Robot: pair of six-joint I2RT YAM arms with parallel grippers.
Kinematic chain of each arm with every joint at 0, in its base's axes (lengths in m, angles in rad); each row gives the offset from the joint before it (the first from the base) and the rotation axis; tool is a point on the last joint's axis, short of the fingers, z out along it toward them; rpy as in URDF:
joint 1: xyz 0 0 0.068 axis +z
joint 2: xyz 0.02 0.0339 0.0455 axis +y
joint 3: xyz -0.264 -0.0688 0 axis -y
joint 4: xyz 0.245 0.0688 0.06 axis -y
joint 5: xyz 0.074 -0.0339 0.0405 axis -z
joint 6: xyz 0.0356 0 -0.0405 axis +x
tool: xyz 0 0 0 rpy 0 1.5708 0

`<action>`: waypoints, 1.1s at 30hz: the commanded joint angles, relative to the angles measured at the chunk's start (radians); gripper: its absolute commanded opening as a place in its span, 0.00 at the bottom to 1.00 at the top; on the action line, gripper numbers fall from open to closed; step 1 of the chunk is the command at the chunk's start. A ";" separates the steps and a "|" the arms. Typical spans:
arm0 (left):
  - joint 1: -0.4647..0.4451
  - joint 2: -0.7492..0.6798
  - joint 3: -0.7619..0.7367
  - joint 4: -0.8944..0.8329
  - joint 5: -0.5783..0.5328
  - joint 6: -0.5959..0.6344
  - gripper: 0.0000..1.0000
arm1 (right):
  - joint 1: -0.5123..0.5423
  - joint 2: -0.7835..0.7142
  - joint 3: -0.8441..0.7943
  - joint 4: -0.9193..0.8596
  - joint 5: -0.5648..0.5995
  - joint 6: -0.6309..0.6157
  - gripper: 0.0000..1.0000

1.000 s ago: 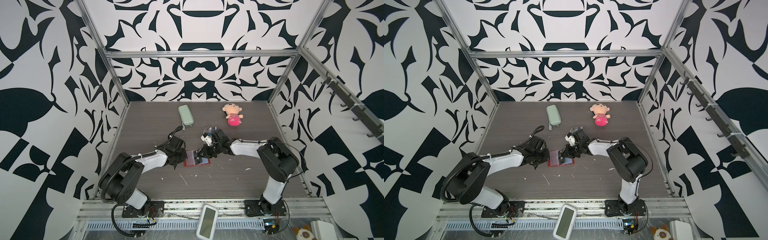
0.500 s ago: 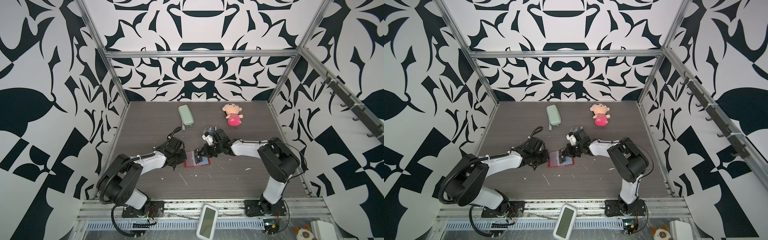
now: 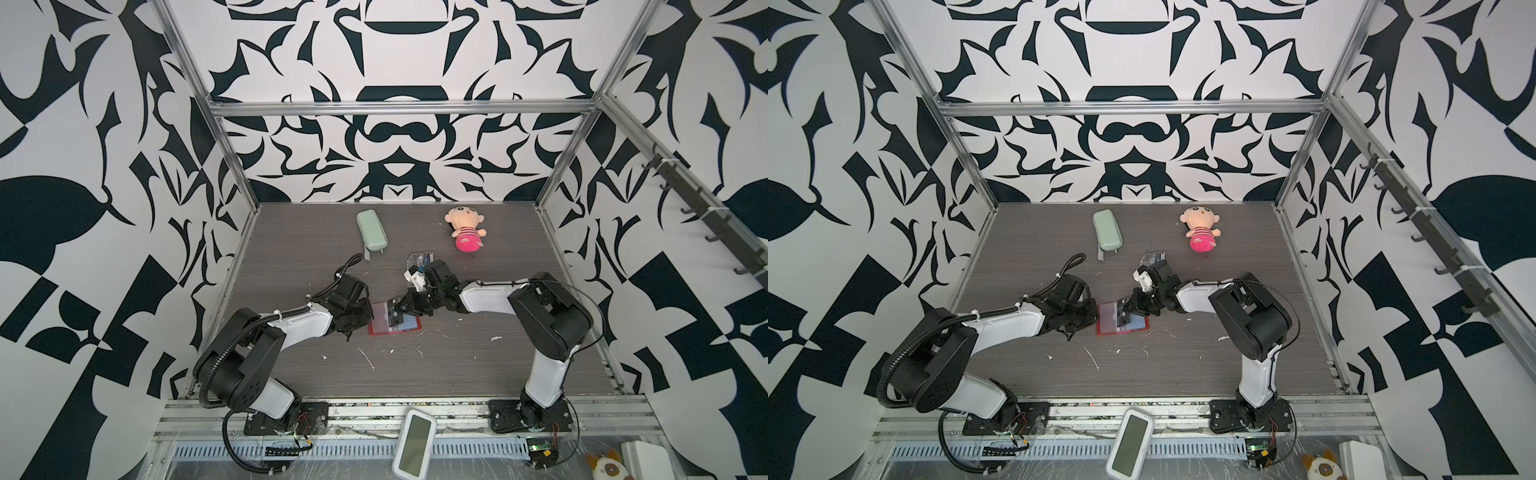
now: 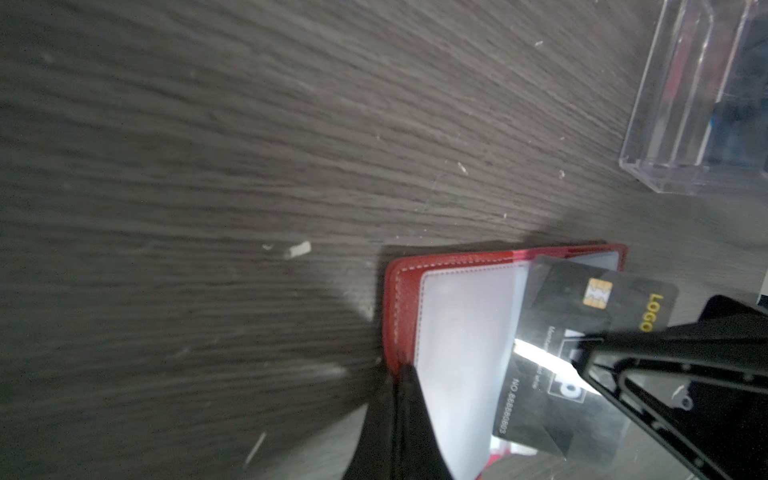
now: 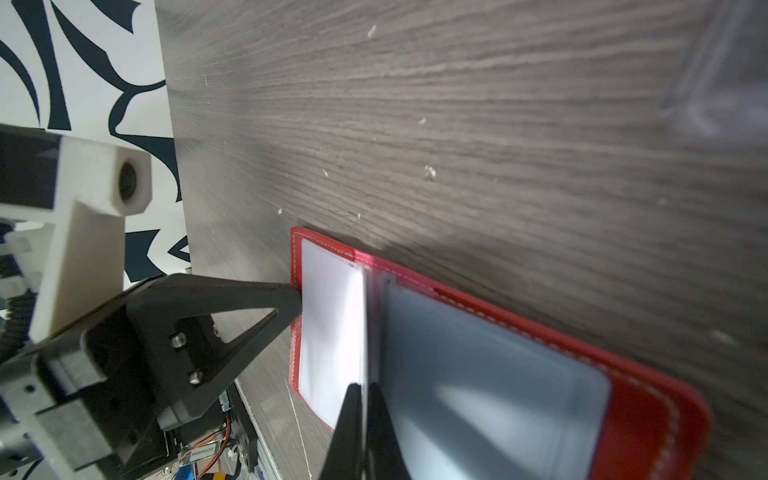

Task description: Put the credit cards into the card holder

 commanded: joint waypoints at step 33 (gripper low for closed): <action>-0.002 0.015 -0.044 -0.051 -0.027 -0.016 0.00 | -0.005 -0.056 -0.030 -0.020 0.084 -0.025 0.00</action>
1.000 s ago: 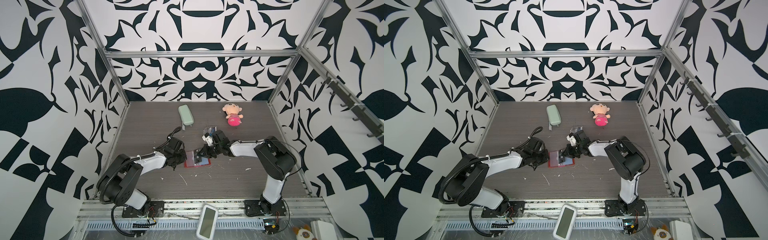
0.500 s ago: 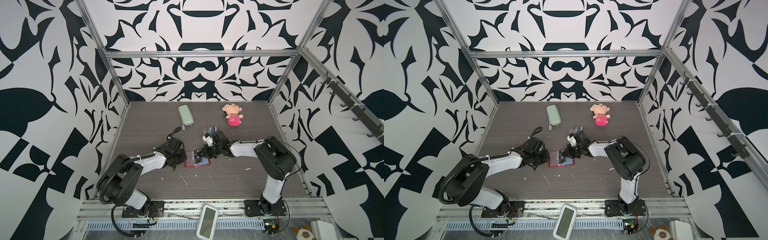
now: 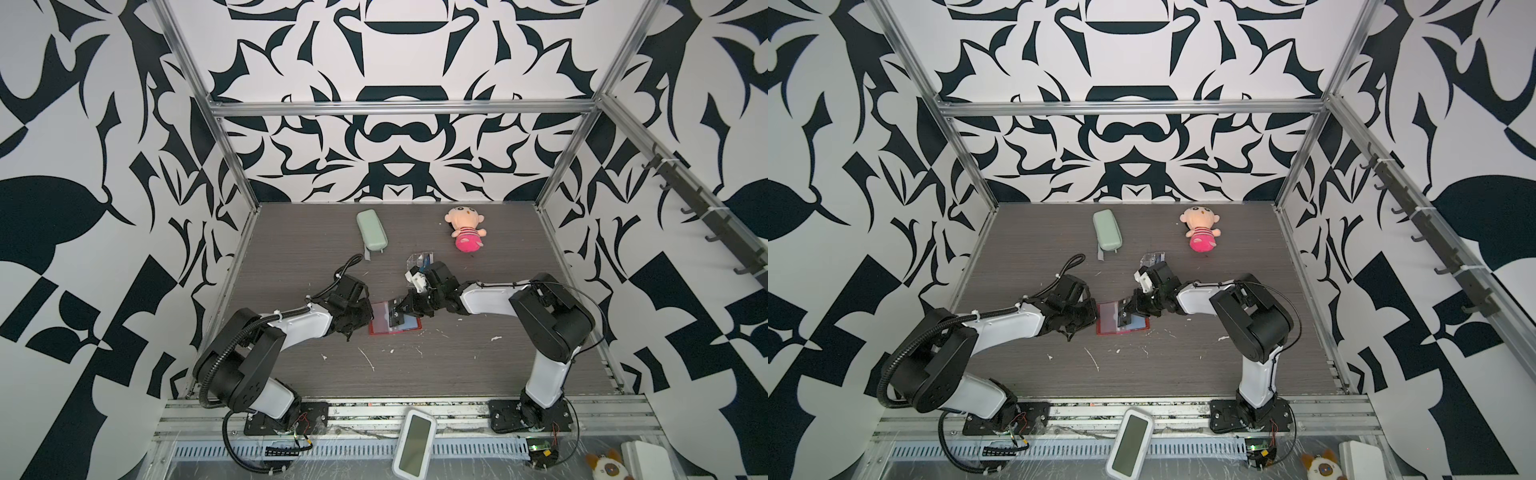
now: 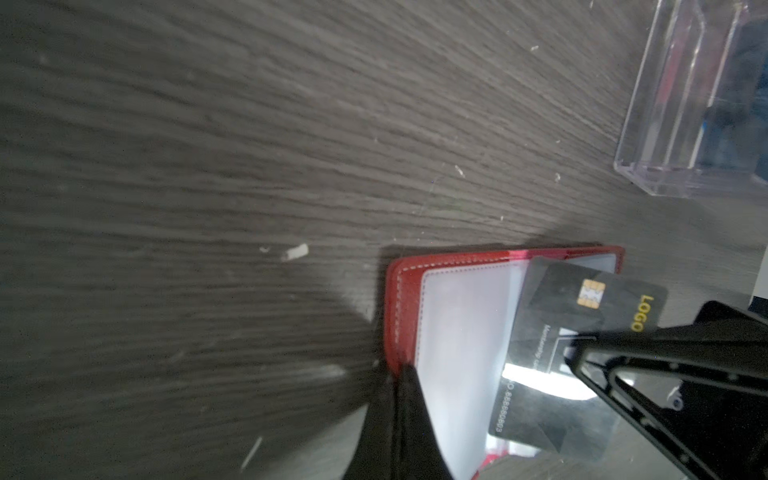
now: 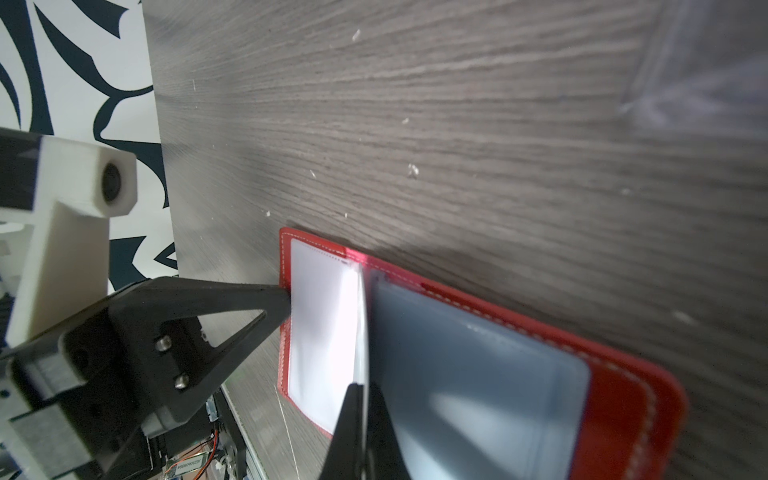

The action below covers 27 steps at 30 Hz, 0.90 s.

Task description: Put the credit cards into the card holder

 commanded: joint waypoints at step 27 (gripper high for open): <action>-0.002 0.034 -0.022 -0.055 -0.008 0.003 0.00 | 0.002 0.056 0.076 -0.079 -0.137 -0.056 0.00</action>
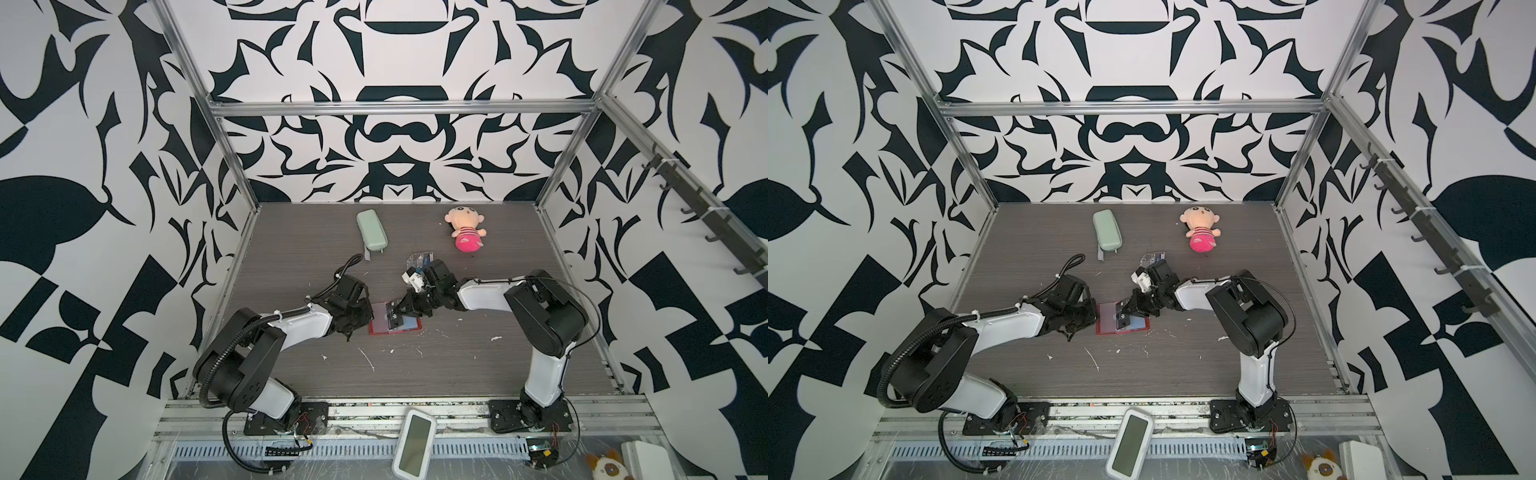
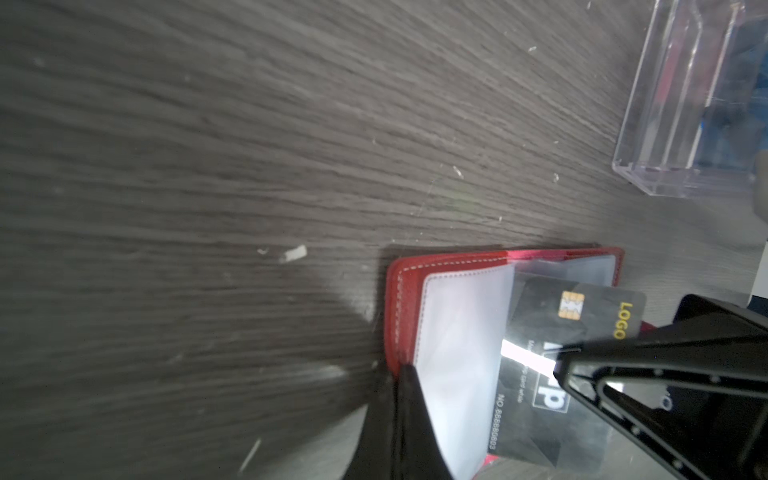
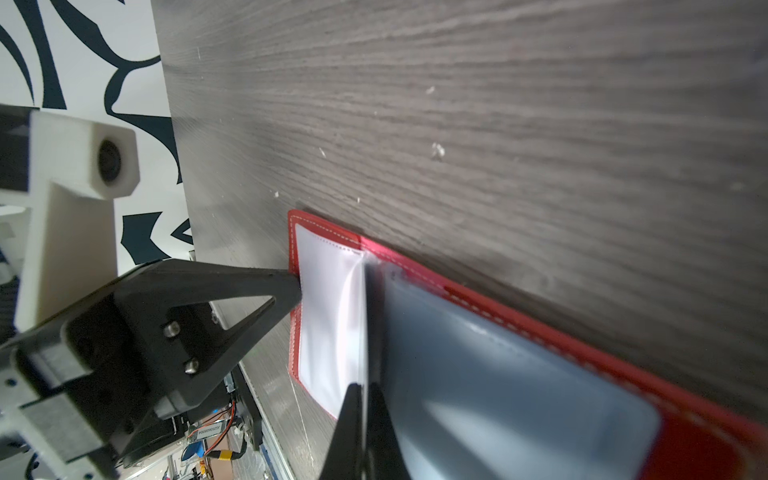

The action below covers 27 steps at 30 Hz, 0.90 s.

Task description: Put the credit cards into the card holder

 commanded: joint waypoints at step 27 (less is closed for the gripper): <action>-0.003 0.026 -0.037 -0.063 -0.024 -0.003 0.00 | -0.006 -0.155 -0.122 0.250 0.164 0.060 0.00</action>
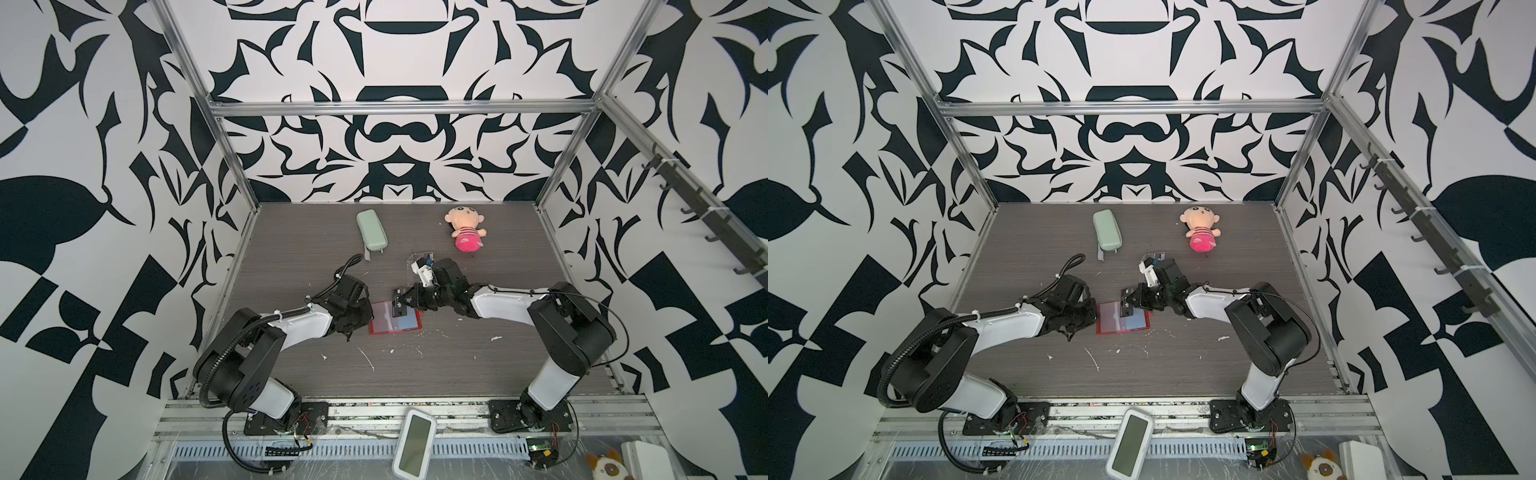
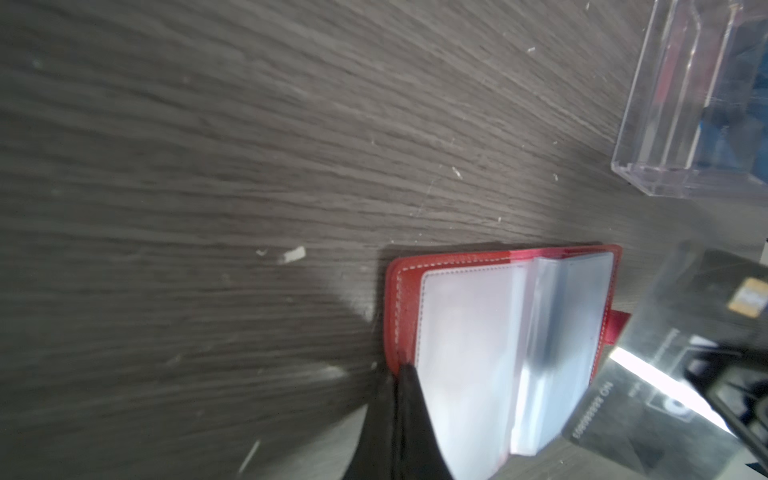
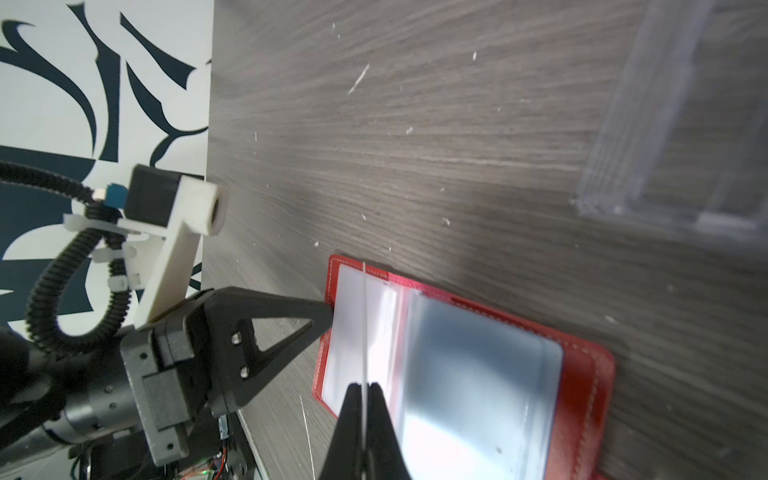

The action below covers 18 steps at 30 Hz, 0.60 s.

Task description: Put the credit cards into the card holder

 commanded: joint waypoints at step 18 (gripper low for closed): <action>-0.003 0.026 -0.040 -0.065 -0.021 -0.006 0.00 | -0.002 0.077 -0.018 0.146 -0.012 0.044 0.00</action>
